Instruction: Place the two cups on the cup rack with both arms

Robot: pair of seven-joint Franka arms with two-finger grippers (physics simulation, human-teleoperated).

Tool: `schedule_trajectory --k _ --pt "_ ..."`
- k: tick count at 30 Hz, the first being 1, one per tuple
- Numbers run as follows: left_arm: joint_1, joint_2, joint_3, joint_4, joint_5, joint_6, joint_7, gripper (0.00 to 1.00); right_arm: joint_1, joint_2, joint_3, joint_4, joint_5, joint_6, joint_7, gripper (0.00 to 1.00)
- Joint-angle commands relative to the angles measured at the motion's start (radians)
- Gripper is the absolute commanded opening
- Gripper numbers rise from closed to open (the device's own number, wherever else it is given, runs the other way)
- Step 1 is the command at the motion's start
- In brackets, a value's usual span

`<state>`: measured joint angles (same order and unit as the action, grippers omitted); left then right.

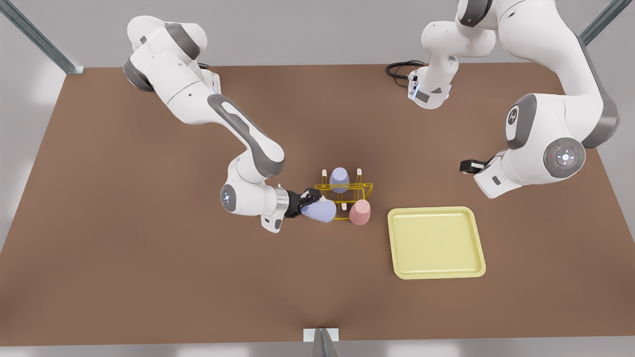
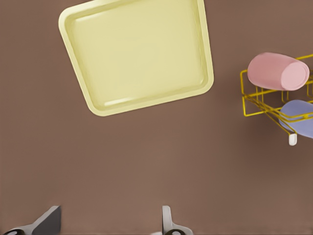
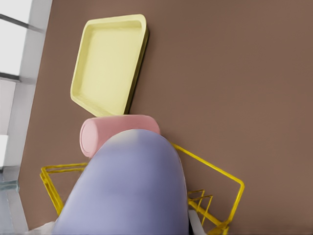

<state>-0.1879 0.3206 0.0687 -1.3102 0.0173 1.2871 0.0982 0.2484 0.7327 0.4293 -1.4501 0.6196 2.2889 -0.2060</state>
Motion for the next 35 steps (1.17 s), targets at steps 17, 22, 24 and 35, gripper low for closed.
schedule_trajectory --k 17,22,24,35 --pt "0.010 0.000 -0.001 0.039 0.003 -0.014 0.020 1.00 0.000 -0.074 -0.116 0.050 -0.088 -0.242 0.025 1.00" --pt "0.024 -0.002 -0.003 0.039 0.003 -0.055 0.112 1.00 -0.038 -0.242 -0.376 0.215 -0.807 -0.822 0.309 1.00" --pt "0.022 -0.002 -0.004 0.039 0.001 -0.106 0.103 1.00 -0.124 -0.424 -0.359 0.174 -0.810 -0.862 0.300 1.00" --pt "0.021 0.000 -0.003 0.039 0.027 -0.134 0.040 1.00 -0.291 -0.681 -0.234 -0.082 -0.802 -0.861 0.237 1.00"
